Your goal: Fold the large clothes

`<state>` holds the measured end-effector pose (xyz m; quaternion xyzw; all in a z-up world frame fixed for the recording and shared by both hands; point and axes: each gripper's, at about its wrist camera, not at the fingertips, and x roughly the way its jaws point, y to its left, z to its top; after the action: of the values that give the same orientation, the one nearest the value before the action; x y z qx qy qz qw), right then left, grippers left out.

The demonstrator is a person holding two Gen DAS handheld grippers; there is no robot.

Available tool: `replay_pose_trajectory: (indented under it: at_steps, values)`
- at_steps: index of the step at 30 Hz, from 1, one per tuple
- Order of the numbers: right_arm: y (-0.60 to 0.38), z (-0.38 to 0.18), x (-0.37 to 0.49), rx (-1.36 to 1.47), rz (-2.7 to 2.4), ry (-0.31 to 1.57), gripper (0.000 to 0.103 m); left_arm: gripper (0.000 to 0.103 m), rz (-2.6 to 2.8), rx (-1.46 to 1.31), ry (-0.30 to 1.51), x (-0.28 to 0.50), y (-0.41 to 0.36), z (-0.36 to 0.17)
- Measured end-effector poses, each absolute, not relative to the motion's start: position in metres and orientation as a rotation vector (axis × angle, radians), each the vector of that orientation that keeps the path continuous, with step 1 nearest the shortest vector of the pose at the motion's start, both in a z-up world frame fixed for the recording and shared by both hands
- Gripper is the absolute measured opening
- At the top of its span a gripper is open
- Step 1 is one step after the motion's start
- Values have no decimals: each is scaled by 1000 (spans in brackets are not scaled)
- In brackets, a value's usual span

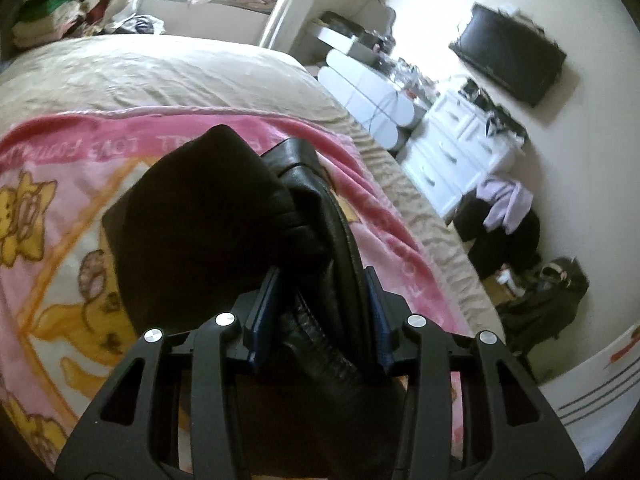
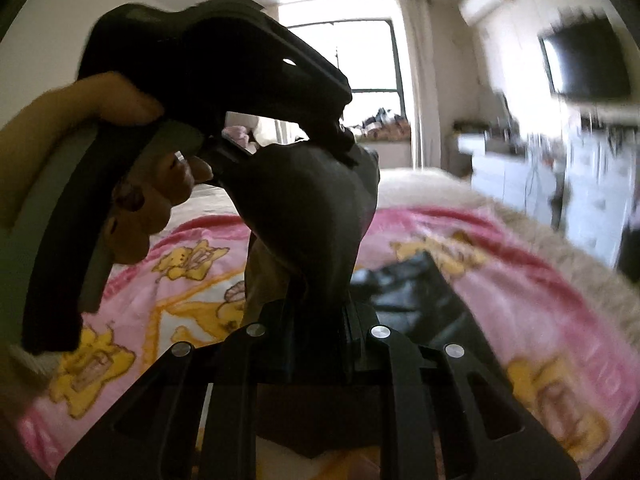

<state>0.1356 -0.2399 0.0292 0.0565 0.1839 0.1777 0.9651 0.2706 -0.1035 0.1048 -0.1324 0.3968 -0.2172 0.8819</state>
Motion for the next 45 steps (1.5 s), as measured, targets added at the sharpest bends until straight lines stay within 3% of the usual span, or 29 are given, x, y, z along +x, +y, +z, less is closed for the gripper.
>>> replay_pose_trajectory:
  at_steps: [9, 18, 23, 25, 27, 30, 33, 41, 43, 45]
  values:
    - [-295, -6, 170, 465, 406, 578, 16, 33, -503, -284, 912, 282, -140, 78]
    - [-329, -49, 182, 815, 430, 748, 19, 52, -432, -403, 878, 272, -85, 58]
    - [-338, -59, 179, 868, 395, 821, 43, 55, -320, -358, 953, 266, -59, 10]
    - [-342, -54, 179, 878, 395, 856, 67, 58, -301, -311, 951, 263, -63, -2]
    - [-349, -37, 175, 864, 387, 821, 73, 63, -266, -231, 934, 258, -70, -5]
    - [-356, 2, 184, 771, 339, 742, 91, 66, -279, -227, 917, 258, -72, -5]
    - [-343, 27, 217, 627, 341, 802, 94, 67, -280, -225, 909, 258, -71, -6]
    - [-285, 29, 309, 290, 381, 1123, 90, 67, -285, -210, 909, 257, -70, -8]
    - [-267, 27, 314, 219, 411, 1158, 41, 67, -283, -195, 914, 259, -70, -9]
    - [-256, 36, 307, 165, 450, 1085, 24, 67, -293, -188, 920, 260, -69, -9]
